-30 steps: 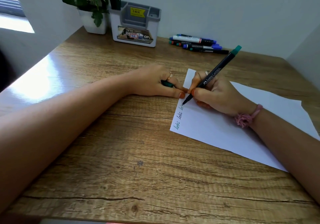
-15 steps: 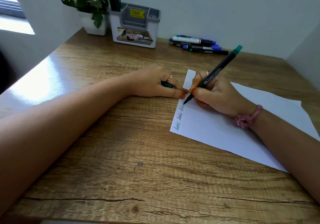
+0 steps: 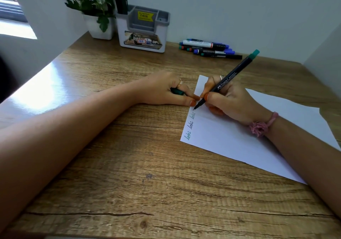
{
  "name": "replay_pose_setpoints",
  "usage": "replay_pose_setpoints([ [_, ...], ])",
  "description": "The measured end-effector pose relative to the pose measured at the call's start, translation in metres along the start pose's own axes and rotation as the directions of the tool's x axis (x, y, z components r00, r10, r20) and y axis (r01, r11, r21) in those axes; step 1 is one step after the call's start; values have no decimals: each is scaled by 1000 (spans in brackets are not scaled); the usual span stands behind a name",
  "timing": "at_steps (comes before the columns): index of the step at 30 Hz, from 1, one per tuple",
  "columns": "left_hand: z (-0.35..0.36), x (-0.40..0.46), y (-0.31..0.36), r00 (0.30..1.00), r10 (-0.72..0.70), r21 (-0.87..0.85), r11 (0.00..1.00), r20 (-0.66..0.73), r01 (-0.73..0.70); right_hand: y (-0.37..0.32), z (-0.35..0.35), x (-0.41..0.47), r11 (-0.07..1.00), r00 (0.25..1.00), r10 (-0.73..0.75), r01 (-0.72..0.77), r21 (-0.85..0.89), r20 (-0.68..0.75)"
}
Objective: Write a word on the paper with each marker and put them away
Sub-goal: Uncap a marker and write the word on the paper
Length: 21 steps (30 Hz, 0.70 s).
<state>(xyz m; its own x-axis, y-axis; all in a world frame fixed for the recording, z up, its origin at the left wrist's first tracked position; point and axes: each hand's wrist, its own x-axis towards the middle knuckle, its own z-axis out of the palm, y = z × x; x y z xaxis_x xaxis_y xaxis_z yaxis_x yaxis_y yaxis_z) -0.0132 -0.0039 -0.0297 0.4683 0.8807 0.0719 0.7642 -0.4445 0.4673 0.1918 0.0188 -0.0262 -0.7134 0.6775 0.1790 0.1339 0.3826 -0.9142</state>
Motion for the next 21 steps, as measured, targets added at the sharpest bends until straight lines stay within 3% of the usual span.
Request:
replay_pose_setpoints([
  [5,-2,-5,7,997,-47,-22,999,-67,46,-7,-9,3,984,994,-73,86,157,-86],
  [11,-2,-8,6,986,-37,-119,993,-160,18,-16,-15,-4,991,986,-134,132,-19,-101],
  [21,-1,-9,8,978,-34,-104,995,-204,13,-18,-7,-4,990,979,-136,139,11,-149],
])
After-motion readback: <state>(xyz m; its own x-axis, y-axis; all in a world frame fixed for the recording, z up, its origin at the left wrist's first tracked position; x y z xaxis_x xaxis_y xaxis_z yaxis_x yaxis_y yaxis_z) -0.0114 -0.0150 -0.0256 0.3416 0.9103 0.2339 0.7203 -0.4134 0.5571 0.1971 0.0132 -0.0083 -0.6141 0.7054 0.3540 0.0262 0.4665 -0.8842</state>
